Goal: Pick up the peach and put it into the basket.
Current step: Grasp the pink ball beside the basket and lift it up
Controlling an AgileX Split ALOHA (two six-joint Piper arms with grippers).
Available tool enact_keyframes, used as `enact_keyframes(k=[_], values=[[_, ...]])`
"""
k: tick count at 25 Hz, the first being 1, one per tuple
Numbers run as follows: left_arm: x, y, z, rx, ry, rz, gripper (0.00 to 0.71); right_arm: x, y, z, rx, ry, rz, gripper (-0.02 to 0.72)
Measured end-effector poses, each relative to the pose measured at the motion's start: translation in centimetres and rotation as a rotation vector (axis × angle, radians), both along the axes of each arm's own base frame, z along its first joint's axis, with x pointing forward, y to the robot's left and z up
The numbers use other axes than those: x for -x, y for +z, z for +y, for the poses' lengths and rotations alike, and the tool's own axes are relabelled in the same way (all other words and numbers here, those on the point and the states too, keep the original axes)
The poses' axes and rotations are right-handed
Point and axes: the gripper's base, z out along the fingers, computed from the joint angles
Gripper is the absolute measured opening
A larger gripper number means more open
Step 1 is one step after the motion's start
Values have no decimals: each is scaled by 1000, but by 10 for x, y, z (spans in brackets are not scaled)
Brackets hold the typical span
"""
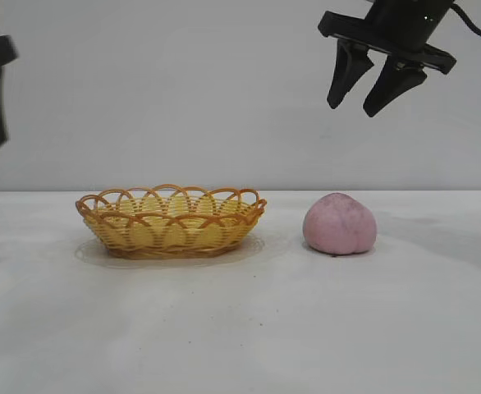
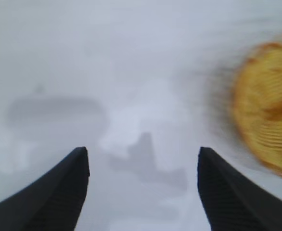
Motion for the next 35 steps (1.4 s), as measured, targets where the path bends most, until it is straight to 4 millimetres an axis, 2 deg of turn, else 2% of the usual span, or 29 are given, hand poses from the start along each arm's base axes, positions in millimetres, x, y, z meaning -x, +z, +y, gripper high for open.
enact_keyframes(k=[2, 5, 7, 11, 14, 18, 20, 24, 28, 31, 35], values=[[6, 13, 0, 11, 22, -20, 429, 0, 0, 0, 0, 3, 6, 361], [28, 55, -2, 17, 34, -140, 429, 1, 0, 0, 1, 6, 7, 361], [54, 88, -3, 15, 36, -228, 429, 1, 0, 0, 2, 7, 7, 361], [114, 122, -6, 14, 40, -278, 429, 1, 1, 2, -27, 2, 10, 361], [157, 123, -9, 37, 46, -261, 429, 1, 1, 3, -37, 5, 11, 361], [208, 103, -13, 67, 68, -199, 429, 3, 0, 4, -42, 14, 28, 361], [229, 91, -14, 78, 85, -180, 429, 3, 0, 4, -44, 19, 38, 361], [266, 79, -16, 87, 95, -210, 429, 6, -1, 4, -43, 32, 62, 361], [289, 69, -17, 88, 95, -251, 429, 7, -1, 5, -43, 37, 71, 361], [300, 59, -18, 92, 94, -267, 429, 7, -1, 5, -43, 39, 74, 361], [308, 59, -18, 93, 91, -320, 429, 8, -3, 5, -44, 42, 87, 361]])
